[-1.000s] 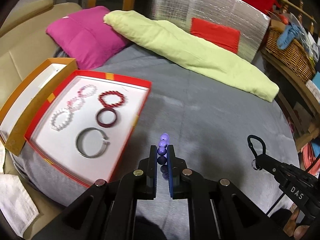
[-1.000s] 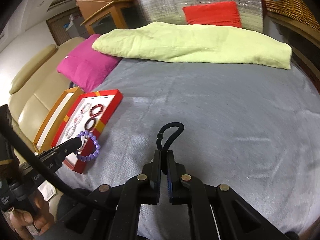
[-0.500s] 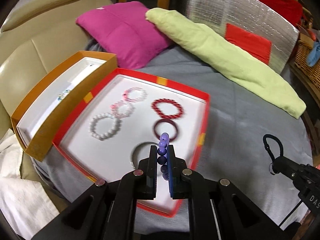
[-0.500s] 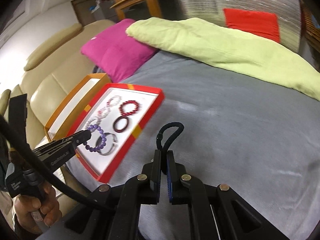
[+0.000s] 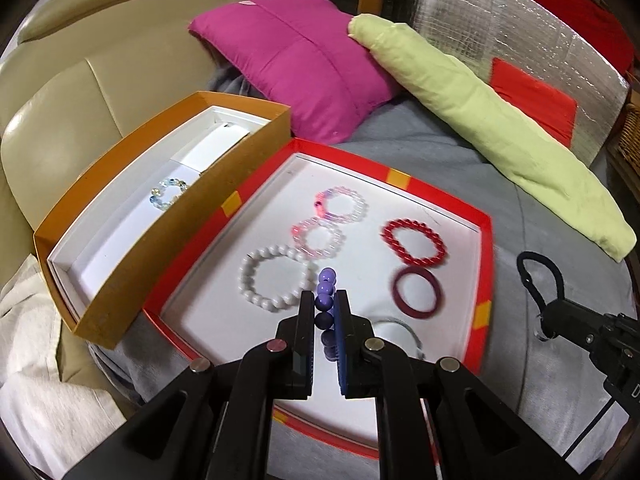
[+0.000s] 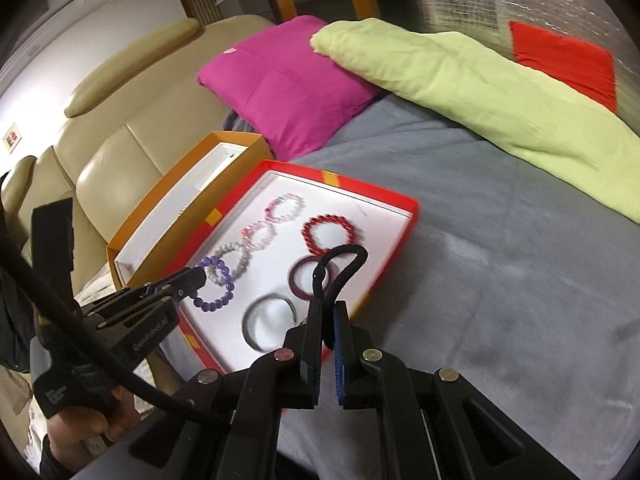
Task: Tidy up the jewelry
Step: 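Lower the purple bracelet and hair tie into the tray with both tools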
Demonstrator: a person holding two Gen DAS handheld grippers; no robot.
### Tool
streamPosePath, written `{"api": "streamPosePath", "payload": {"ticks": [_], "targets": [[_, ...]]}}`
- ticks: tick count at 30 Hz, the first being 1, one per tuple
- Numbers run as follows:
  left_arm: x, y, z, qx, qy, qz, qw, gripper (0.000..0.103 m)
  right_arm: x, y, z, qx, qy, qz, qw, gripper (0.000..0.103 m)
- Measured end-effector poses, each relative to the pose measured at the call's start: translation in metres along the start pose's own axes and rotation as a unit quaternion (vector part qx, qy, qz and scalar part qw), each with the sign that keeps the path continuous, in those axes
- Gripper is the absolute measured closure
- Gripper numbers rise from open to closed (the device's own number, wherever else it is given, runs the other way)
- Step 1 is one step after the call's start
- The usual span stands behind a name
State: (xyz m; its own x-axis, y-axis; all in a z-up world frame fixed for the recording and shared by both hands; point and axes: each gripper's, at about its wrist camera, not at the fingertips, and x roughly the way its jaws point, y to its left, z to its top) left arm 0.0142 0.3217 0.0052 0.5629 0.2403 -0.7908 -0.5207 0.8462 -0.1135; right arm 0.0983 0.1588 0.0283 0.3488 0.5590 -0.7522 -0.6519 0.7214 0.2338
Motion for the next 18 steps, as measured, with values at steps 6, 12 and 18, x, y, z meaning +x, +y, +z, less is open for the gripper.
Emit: {"api": "streamPosePath", "payload": {"ticks": [6,12,18], "targets": [[0.014,0.013,0.01,-0.004,0.002,0.003,1.0,0.094,0.033,0.01,0.019,-0.001,0.021,0.013,1.0,0.097],[0.029,0.022,0.015,-0.007,0.009,0.003,0.9999,0.094,0.064,0.015,0.025,-0.003,0.041,0.016,0.999,0.097],[0.043,0.022,0.017,-0.002,0.015,0.005,0.9999,0.094,0.084,0.012,0.029,0.002,0.055,0.015,0.998,0.097]]}}
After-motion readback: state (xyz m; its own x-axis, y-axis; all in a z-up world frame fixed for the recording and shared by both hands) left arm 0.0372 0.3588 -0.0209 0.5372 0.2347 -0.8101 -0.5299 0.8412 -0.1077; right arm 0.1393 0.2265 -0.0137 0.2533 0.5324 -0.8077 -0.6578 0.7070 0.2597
